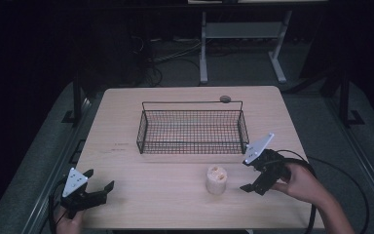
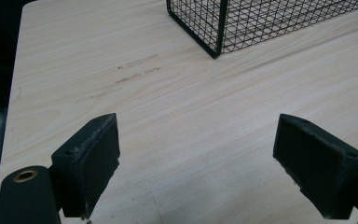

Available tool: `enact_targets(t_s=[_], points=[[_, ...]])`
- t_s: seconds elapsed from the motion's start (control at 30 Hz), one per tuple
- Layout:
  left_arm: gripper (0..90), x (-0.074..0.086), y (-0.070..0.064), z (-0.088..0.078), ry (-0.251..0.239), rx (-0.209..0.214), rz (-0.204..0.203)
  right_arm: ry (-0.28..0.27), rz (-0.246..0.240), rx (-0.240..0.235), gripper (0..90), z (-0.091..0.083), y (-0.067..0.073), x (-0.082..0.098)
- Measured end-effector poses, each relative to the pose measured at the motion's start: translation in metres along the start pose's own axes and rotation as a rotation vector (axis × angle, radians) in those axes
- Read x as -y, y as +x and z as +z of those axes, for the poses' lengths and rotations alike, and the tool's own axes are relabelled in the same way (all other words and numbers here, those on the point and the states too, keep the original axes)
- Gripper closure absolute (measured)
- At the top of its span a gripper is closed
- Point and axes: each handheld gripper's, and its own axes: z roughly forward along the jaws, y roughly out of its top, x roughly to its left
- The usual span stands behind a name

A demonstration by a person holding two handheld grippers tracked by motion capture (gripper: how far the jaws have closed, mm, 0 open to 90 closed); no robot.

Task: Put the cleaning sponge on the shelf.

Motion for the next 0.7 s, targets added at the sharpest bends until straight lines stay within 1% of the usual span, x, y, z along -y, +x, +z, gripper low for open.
enact_targets(t_s=[0.07, 0.57, 0.7], points=[[13.7, 0.000, 0.000, 0.000, -0.001, -0.001, 0.000, -0.002, 0.002, -0.007, 14.6, 0.001, 0.000, -0.003], [13.7, 0.000, 0.002, -0.001, -0.003, -0.004, -0.006, 0.031, -0.027, -0.028, 14.6, 0.012, -0.003, -0.023], [13.7, 0.000, 0.002, -0.001, -0.004, -0.005, -0.005, 0.030, -0.032, -0.035, 14.6, 0.015, -0.003, -0.028]])
